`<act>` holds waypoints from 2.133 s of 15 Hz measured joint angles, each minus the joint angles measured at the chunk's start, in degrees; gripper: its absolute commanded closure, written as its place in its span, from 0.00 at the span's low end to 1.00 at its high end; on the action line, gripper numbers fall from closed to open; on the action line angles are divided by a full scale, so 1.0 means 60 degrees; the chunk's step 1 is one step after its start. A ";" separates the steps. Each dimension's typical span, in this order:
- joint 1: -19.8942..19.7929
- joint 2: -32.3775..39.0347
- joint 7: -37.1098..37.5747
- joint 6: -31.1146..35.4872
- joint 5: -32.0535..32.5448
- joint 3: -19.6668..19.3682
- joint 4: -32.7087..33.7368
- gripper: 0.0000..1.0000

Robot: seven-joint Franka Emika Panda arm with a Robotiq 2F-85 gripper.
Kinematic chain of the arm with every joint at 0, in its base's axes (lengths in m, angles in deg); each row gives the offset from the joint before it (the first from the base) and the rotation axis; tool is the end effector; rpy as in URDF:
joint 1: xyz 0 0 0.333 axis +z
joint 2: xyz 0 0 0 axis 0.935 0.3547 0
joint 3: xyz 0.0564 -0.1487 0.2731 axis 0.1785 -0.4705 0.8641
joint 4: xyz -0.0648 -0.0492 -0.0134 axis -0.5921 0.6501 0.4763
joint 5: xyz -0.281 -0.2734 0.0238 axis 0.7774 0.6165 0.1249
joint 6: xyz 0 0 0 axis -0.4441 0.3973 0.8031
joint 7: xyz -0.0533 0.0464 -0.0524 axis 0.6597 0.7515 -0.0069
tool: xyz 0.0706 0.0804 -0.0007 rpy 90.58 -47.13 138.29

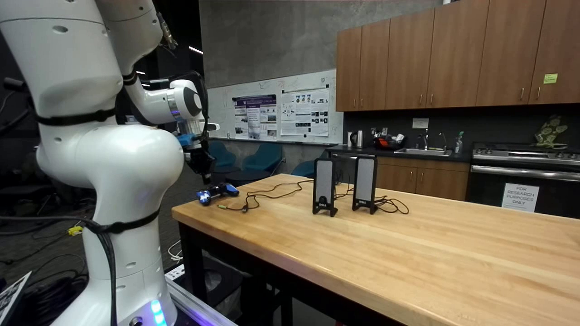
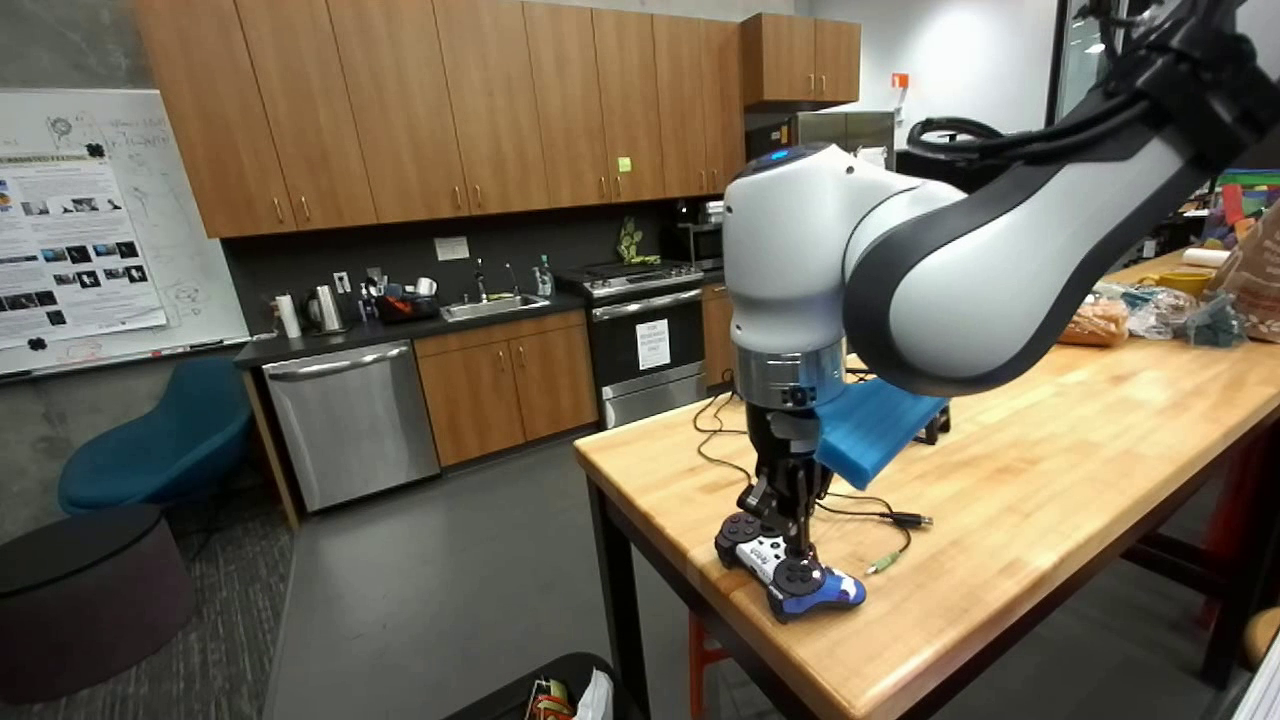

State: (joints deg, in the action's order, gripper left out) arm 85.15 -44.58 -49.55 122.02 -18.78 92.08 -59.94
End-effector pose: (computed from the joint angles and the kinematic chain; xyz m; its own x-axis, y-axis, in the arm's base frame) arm 0.3468 0.2537 0.3464 0.9875 0.1236 0.0981 0.1093 -0.9842 0.1391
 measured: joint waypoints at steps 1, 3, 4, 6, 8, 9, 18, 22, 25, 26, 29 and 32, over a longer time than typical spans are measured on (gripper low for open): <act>0.0000 -0.0022 -0.0002 0.0005 0.0000 0.0015 -0.0043 1.00; 0.0000 -0.0037 -0.0009 0.0015 0.0000 0.0024 -0.0110 1.00; -0.0003 -0.0037 -0.0012 0.0028 0.0000 0.0023 -0.0143 1.00; -0.0006 -0.0039 -0.0021 0.0080 0.0000 0.0023 -0.0187 1.00; -0.0008 -0.0042 -0.0031 0.0111 0.0000 0.0022 -0.0192 1.00; -0.0008 -0.0043 -0.0043 0.0120 0.0000 0.0021 -0.0192 1.00; 0.0004 -0.0350 -0.0213 0.0124 -0.0011 0.0048 -0.0193 1.00; 0.0124 -0.0417 -0.0292 0.0110 -0.0185 0.0173 -0.0205 1.00; 0.0259 -0.0417 -0.0397 0.0110 -0.0409 0.0288 -0.0271 1.00; 0.0290 -0.0417 -0.0402 0.0110 -0.0436 0.0330 -0.0296 1.00; 0.0305 -0.0409 -0.0407 0.0114 -0.0445 0.0431 -0.0330 1.00; 0.0304 -0.0408 -0.0461 0.0127 -0.0445 0.0451 -0.0333 1.00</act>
State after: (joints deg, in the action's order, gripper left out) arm 86.98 -47.03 -52.32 122.79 -21.45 94.79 -61.94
